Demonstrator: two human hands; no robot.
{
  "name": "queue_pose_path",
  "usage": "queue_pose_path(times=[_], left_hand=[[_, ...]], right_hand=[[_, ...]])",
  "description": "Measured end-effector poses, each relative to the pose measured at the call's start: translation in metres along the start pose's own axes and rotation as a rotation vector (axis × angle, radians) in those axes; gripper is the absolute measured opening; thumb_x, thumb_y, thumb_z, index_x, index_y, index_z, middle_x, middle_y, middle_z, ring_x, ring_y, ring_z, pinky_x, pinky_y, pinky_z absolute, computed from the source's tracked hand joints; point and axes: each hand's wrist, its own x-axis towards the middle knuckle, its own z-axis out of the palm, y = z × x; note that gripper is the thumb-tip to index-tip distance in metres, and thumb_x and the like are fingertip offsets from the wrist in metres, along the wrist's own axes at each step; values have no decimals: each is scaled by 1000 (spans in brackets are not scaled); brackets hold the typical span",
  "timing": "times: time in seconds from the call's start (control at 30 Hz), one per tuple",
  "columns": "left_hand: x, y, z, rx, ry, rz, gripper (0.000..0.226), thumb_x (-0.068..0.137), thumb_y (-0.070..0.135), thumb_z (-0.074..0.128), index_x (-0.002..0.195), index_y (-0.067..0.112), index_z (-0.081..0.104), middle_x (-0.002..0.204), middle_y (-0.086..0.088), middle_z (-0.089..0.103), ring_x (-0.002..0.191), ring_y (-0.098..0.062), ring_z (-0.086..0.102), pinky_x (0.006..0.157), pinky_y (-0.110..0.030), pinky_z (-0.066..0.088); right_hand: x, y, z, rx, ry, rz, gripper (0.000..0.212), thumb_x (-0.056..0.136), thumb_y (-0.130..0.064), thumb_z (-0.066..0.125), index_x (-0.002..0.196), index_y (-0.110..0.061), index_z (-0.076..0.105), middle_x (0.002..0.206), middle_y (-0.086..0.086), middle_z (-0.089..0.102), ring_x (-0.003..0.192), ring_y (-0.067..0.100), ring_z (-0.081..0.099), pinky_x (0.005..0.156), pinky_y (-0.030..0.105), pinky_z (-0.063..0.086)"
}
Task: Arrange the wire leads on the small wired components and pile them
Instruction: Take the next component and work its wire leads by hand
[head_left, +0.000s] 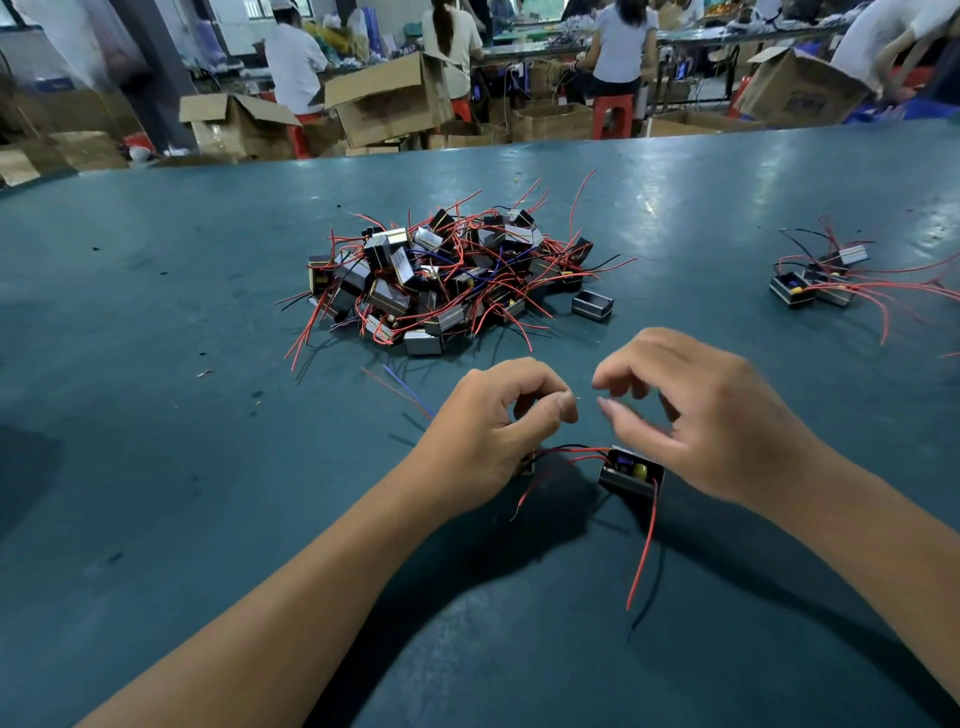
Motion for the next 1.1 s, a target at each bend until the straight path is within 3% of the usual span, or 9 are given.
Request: queue_pose_path(times=[0.17, 0.43, 0.53, 0.63, 0.7, 0.8, 0.93, 1.03, 1.1], left_hand=[[0, 0, 0, -46, -38, -16, 16, 100, 16, 62, 85, 13, 69, 80, -11, 63, 74, -20, 57, 67, -15, 43], [0, 0, -1, -67, -45, -12, 16, 99, 16, 62, 86, 11, 70, 81, -12, 62, 75, -21, 56, 67, -17, 43], [0, -2, 0, -50, -43, 0, 15, 98, 14, 63, 87, 6, 70, 79, -13, 62, 74, -22, 55, 68, -21, 42], [0, -2, 0, -34, -33, 22, 15, 98, 14, 64, 88, 4, 70, 78, -10, 61, 74, -21, 54, 69, -20, 41], [0, -2, 0, -25, -31, 35, 15, 97, 14, 65, 89, 4, 69, 79, -10, 61, 75, -21, 54, 70, -24, 42], [0, -2, 1, -1, -21, 65, 17, 97, 20, 64, 89, 5, 70, 80, -6, 61, 76, -20, 55, 72, -32, 44], [0, -2, 3, 97, -12, 96, 16, 96, 25, 61, 86, 14, 67, 81, 4, 60, 79, -16, 56, 80, -44, 44], [1, -4, 2, 131, 2, 108, 15, 97, 26, 60, 87, 17, 68, 80, 9, 58, 78, -10, 55, 79, -40, 44], [1, -6, 1, 79, 16, 80, 18, 97, 28, 59, 90, 15, 70, 79, 12, 57, 76, -10, 55, 76, -27, 44]], right_hand=[[3, 3, 4, -220, 29, -274, 12, 95, -15, 63, 88, -10, 71, 83, 1, 65, 73, 25, 61, 52, 38, 51], [5, 1, 2, -228, 11, -286, 18, 98, -16, 59, 84, -12, 69, 77, -1, 63, 67, 24, 58, 46, 40, 46], [5, -1, 2, -41, -42, -123, 10, 92, -16, 63, 83, -13, 66, 76, -8, 57, 68, 15, 54, 57, 37, 48], [3, -4, 1, 196, -94, 67, 8, 89, -18, 66, 81, -16, 64, 71, -14, 55, 65, 6, 53, 61, 14, 39], [3, -7, 0, 300, -108, 195, 13, 90, -16, 69, 78, -20, 64, 67, -10, 59, 61, 3, 53, 56, 8, 35], [7, -12, 2, 469, -173, 451, 21, 89, -17, 69, 70, -24, 64, 60, -8, 58, 51, 4, 45, 49, 11, 34], [8, -16, 8, 1029, -219, 891, 27, 89, -8, 60, 63, -16, 61, 56, -3, 43, 49, 8, 32, 36, 16, 22], [6, -16, 9, 1160, -231, 964, 28, 90, -11, 61, 63, -17, 65, 60, -4, 44, 51, 7, 31, 33, 16, 19], [6, -16, 9, 1092, -158, 912, 21, 91, -13, 63, 70, -17, 67, 59, -5, 48, 48, 7, 37, 35, 16, 23]])
